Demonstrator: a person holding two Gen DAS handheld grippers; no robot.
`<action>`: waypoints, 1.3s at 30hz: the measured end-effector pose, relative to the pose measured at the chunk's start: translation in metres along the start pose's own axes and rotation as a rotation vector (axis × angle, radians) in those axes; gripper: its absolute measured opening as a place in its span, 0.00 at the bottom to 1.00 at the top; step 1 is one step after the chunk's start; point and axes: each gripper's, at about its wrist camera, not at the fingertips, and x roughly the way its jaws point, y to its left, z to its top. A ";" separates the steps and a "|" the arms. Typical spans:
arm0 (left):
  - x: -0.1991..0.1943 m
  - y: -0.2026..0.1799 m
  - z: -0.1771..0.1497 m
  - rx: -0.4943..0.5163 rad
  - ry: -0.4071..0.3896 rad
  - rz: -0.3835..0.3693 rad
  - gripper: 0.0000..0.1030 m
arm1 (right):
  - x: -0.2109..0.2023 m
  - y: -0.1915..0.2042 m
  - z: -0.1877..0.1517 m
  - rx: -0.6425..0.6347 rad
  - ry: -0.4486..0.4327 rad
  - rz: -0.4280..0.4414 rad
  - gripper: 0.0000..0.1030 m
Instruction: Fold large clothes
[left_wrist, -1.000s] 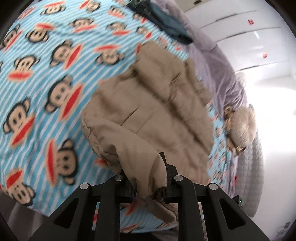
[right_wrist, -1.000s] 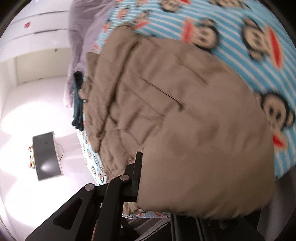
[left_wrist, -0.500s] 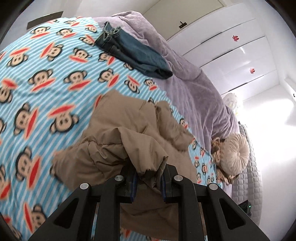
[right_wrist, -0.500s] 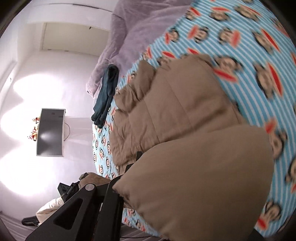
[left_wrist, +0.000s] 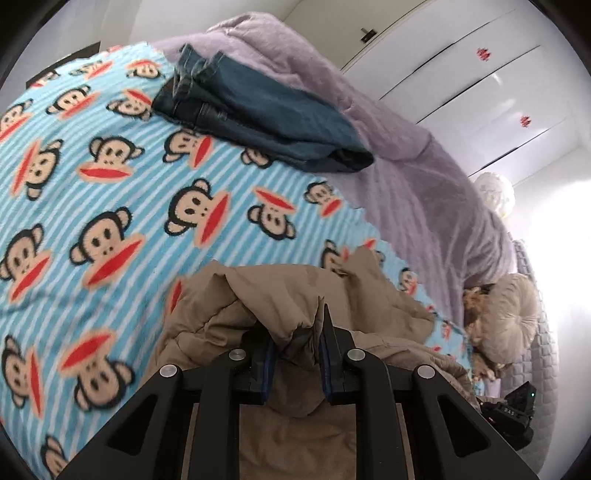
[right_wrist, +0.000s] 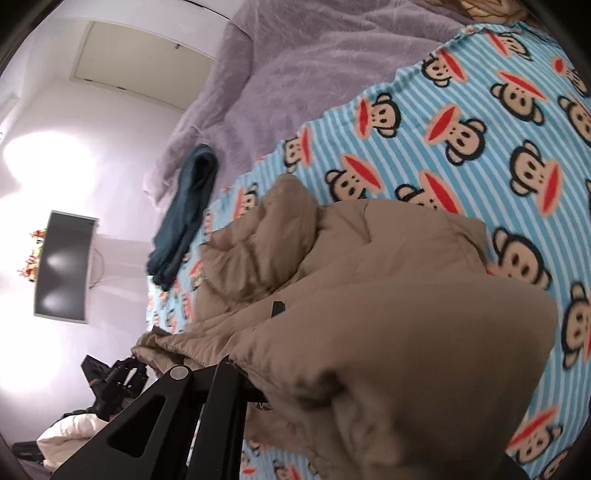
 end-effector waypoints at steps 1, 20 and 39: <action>0.008 0.002 0.002 0.000 0.007 0.009 0.20 | 0.007 -0.003 0.004 0.005 0.006 -0.007 0.07; 0.002 -0.035 0.007 0.296 -0.118 0.287 0.81 | 0.058 -0.018 0.034 0.047 0.031 -0.045 0.65; 0.108 -0.034 0.000 0.510 0.034 0.415 0.64 | 0.050 -0.052 0.035 -0.102 -0.026 -0.305 0.12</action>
